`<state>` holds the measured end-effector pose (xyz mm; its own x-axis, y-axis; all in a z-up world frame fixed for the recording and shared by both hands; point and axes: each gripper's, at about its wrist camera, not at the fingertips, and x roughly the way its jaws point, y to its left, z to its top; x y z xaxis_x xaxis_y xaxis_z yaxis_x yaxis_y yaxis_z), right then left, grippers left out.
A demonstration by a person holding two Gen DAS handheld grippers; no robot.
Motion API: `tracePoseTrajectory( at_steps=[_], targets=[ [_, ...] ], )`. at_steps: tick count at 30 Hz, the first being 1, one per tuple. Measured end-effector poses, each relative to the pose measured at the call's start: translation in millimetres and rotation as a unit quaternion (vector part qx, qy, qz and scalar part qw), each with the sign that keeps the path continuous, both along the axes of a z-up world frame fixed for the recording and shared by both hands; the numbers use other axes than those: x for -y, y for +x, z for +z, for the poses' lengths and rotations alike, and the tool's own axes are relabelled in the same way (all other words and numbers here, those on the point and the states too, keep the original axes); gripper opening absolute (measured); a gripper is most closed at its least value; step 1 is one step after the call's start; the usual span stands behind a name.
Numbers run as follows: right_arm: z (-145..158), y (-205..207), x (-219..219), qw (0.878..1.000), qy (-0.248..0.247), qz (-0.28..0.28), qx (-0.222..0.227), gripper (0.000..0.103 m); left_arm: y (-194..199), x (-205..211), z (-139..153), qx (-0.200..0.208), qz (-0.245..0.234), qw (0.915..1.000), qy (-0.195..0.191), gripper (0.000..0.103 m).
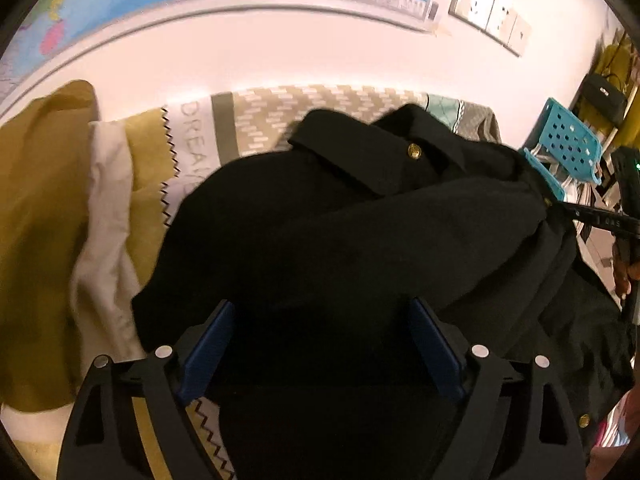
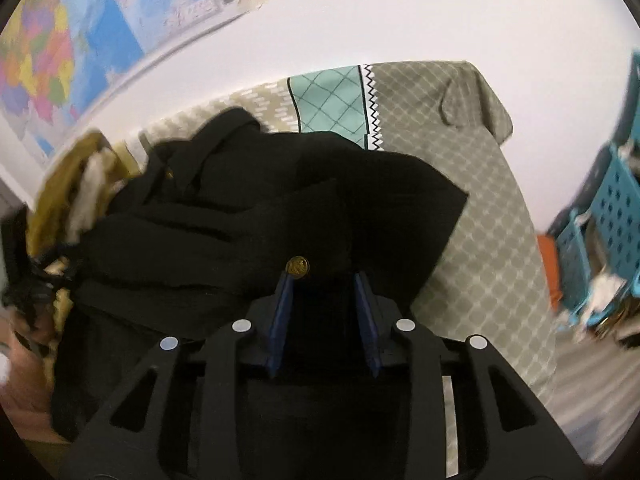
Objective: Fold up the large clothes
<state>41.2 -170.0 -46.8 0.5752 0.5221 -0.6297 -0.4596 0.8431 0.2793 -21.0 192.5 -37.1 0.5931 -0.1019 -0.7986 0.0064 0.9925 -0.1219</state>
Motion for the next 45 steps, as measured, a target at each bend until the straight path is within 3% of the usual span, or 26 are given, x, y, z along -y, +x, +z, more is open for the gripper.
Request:
tracePoseTrajectory(
  at_steps=[4,7,12,15,16,17,19,24,31,36,45],
  targets=[
    [19,-32,7,0.999,0.021,0.016,0.048,0.034,-26,1,15,0.023,-0.003,0.9996,0.014,0.085],
    [22,-51,-9,0.996,-0.007,0.042,0.077,0.038,-49,-1,22,0.029,0.006,0.9995,0.014,0.085],
    [-5,-39,-34,0.995,-0.063,0.057,0.05,0.04,-86,-9,13,0.015,0.031,0.9994,-0.005,0.085],
    [-11,-32,-27,0.997,-0.038,0.058,0.02,0.041,-107,-11,1,-0.005,0.04,0.9991,-0.008,0.085],
    [-7,-36,-21,0.998,-0.033,0.054,0.025,0.047,-115,-12,-2,-0.011,0.044,0.9989,-0.009,0.085],
    [-1,-45,-13,0.998,-0.02,0.055,0.036,0.062,-123,-12,-5,-0.016,0.045,0.9987,-0.017,0.085],
    [9,-61,4,0.997,-0.003,0.053,0.056,0.073,-137,-14,-9,-0.024,0.047,0.998,-0.034,0.085],
    [-1,-92,57,0.997,0.044,0.047,0.031,0.075,-168,-11,-19,-0.039,0.05,0.9955,-0.07,0.085],
    [-58,-126,123,0.989,0.136,0.022,-0.047,0.08,-196,3,-28,-0.054,0.043,0.9932,-0.094,0.088],
    [-80,-143,135,0.984,0.162,0.028,-0.065,0.082,-206,21,-24,-0.058,0.035,0.9939,-0.087,0.088],
    [-88,-155,128,0.98,0.175,0.06,-0.067,0.083,-216,41,-29,-0.074,0.017,0.9929,-0.092,0.088]
  ],
)
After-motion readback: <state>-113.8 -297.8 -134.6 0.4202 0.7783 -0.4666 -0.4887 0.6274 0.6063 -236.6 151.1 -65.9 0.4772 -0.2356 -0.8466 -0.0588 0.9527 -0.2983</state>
